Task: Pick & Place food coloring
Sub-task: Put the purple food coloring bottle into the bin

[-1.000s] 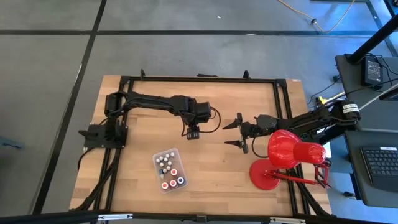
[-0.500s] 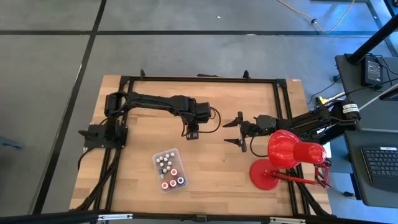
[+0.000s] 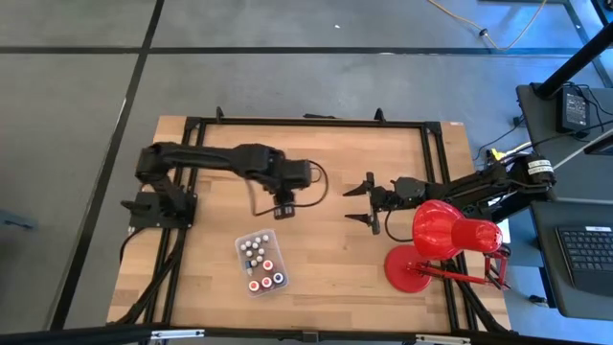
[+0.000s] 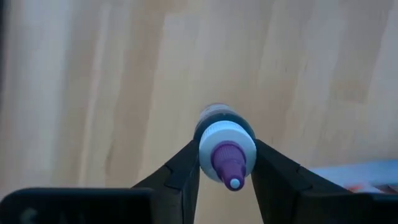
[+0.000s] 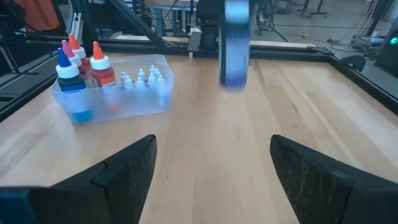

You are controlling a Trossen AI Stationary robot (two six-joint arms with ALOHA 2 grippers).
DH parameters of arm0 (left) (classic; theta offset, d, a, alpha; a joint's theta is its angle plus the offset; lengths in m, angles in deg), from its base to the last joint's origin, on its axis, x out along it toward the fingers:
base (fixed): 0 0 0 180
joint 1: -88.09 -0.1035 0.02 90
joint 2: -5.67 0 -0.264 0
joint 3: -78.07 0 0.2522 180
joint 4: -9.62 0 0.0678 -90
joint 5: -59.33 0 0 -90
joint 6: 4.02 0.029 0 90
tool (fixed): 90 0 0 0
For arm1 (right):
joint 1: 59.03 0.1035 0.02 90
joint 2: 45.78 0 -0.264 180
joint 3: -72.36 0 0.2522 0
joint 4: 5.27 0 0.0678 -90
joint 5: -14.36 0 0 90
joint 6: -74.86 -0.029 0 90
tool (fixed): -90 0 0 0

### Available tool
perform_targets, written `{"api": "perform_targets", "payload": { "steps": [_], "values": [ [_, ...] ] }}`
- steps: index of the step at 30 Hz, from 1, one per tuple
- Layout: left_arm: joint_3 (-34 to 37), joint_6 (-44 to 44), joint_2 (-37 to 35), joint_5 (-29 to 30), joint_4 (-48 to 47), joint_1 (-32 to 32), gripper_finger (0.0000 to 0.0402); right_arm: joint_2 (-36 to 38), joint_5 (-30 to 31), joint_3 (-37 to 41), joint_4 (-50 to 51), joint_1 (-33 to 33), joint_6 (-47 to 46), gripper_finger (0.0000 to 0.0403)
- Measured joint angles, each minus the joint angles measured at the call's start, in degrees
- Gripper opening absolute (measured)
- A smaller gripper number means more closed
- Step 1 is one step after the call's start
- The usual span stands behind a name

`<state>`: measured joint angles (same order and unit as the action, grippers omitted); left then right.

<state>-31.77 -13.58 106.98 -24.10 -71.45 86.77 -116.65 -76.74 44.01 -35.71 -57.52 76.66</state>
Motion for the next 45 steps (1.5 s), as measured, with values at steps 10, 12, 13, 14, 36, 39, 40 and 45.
{"api": "perform_targets", "payload": {
  "steps": [10, 12, 13, 14, 36, 39, 40, 45],
  "values": [
    [-1.5, -29.1, -12.5, 2.6, -12.1, 15.3, 0.0115, 0.0, 0.0, 0.0, 0.0, 0.0, -0.3, 0.0317],
    [-1.5, -34.1, -12.8, 4.3, -13.3, 19.5, 0.0115, 0.0, 0.0, 0.0, -0.1, 0.0, -0.3, 0.0317],
    [-1.5, -36.4, -12.6, 5.0, -13.6, 21.6, 0.0115, 0.0, 0.0, 0.0, -0.1, 0.0, -0.2, 0.0317],
    [-1.5, -38.7, -12.4, 5.5, -14.0, 23.5, 0.0115, 0.0, 0.0, 0.0, -0.1, 0.0, -0.2, 0.0317],
    [-1.4, -54.2, 2.5, 4.1, -11.3, 38.3, 0.0121, 0.0, 0.0, -1.2, -2.3, 0.0, -1.6, 0.0317],
    [-1.4, -52.5, 3.7, 4.3, -9.9, 37.7, 0.0119, 0.0, 0.0, -1.2, -2.3, 0.0, -1.6, 0.0316],
    [-1.4, -51.9, 3.9, 4.3, -9.4, 37.4, 0.0118, 0.0, 0.0, -1.2, -2.3, 0.0, -1.6, 0.0317],
    [-1.4, -49.2, 5.2, 3.6, -6.2, 35.8, 0.012, 0.0, 0.0, -1.2, -2.1, 0.0, -1.5, 0.0317]
  ]
}}
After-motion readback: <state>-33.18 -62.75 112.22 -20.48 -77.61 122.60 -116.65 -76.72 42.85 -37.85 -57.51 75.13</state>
